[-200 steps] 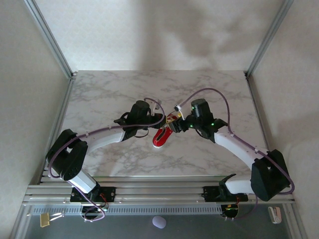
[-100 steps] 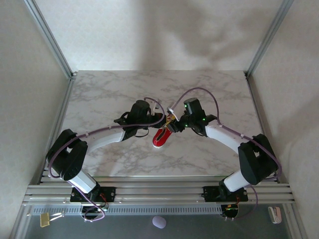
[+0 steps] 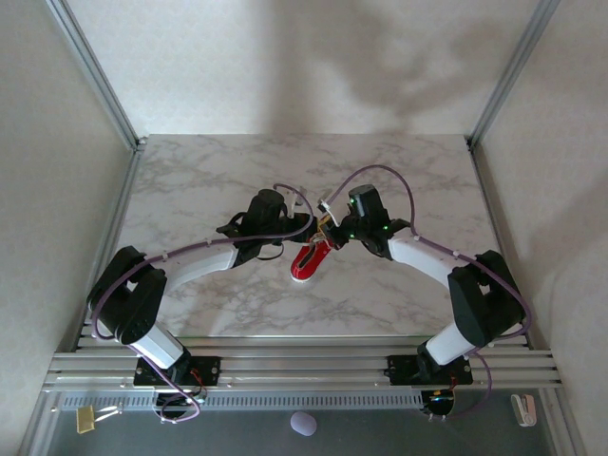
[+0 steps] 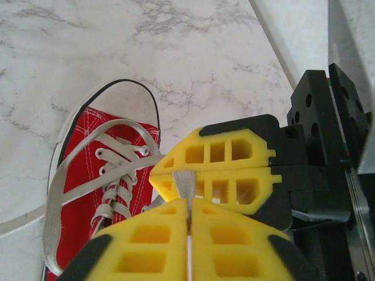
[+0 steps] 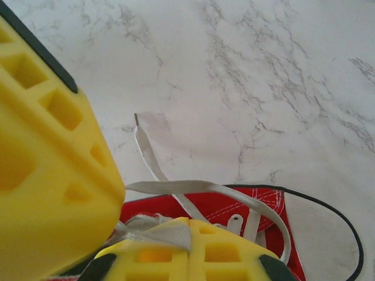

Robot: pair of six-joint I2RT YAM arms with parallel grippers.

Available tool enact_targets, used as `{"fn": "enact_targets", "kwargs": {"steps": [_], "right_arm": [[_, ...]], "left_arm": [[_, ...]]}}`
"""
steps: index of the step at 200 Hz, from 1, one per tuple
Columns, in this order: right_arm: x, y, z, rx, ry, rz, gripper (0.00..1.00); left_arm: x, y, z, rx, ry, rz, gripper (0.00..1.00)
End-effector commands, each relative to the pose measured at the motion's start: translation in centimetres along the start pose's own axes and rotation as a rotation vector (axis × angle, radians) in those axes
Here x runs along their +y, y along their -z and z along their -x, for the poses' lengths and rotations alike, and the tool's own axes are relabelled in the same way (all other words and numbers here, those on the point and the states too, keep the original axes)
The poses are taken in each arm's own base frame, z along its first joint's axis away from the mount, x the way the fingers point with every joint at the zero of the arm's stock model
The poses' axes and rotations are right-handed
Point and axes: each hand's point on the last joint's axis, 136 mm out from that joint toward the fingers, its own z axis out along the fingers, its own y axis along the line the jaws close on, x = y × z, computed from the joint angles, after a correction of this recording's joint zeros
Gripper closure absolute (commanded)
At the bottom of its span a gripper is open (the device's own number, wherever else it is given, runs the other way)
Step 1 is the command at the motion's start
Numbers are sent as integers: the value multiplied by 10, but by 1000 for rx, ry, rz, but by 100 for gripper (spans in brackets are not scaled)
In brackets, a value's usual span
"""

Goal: Tie the shoes

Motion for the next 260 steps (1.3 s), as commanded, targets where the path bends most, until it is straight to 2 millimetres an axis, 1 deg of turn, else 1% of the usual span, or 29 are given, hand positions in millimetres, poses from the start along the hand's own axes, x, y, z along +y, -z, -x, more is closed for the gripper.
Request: {"fn": "enact_targets", "kwargs": {"steps": [1, 18, 29, 45, 57, 60, 74, 84, 96, 109, 115, 135, 155, 177, 185, 202, 224, 260], "right_arm": [[-2, 9, 9, -53, -60, -36, 100], [-7, 10, 6, -48, -110, -68, 100], [-8, 10, 4, -47, -136, -78, 100], [-10, 11, 2, -61, -178, -91, 100], [-11, 12, 1, -69, -206, -102, 100], [-11, 12, 1, -71, -210, -107, 100], [-14, 16, 1, -78, -232, -124, 100], [-12, 18, 3, -98, -234, -118, 100], [-12, 21, 4, -129, -247, -123, 100], [-20, 24, 4, -154, -305, -170, 100], [-21, 25, 4, -154, -327, -175, 100], [-17, 24, 1, -134, -362, -152, 100], [-19, 26, -3, -107, -401, -166, 100], [-13, 26, 0, -86, -380, -135, 100], [-13, 26, -1, -87, -373, -134, 100], [-11, 25, -6, -81, -358, -135, 100], [-19, 26, -11, -93, -387, -178, 100], [-20, 20, -13, -57, -438, -171, 100]], "left_arm": [[-5, 13, 18, -71, -7, -4, 62], [5, 25, 26, -121, 0, 38, 41], [14, 33, 30, -152, 13, 76, 31], [35, 43, 33, -189, 28, 172, 17], [52, 50, 33, -212, 37, 249, 2], [55, 52, 33, -216, 39, 266, 1], [71, 58, 31, -231, 52, 346, 0], [80, 60, 28, -235, 60, 393, 0], [89, 63, 26, -242, 65, 434, 0], [96, 67, 25, -256, 87, 471, 0], [99, 68, 24, -259, 99, 486, 1], [109, 69, 20, -253, 149, 526, 0], [115, 63, 15, -218, 185, 544, 0], [118, 56, 10, -196, 202, 539, 0], [118, 55, 9, -195, 208, 537, 0], [122, 54, 8, -195, 212, 550, 0], [128, 55, 7, -198, 221, 586, 0], [145, 55, 0, -194, 269, 675, 0]]}}
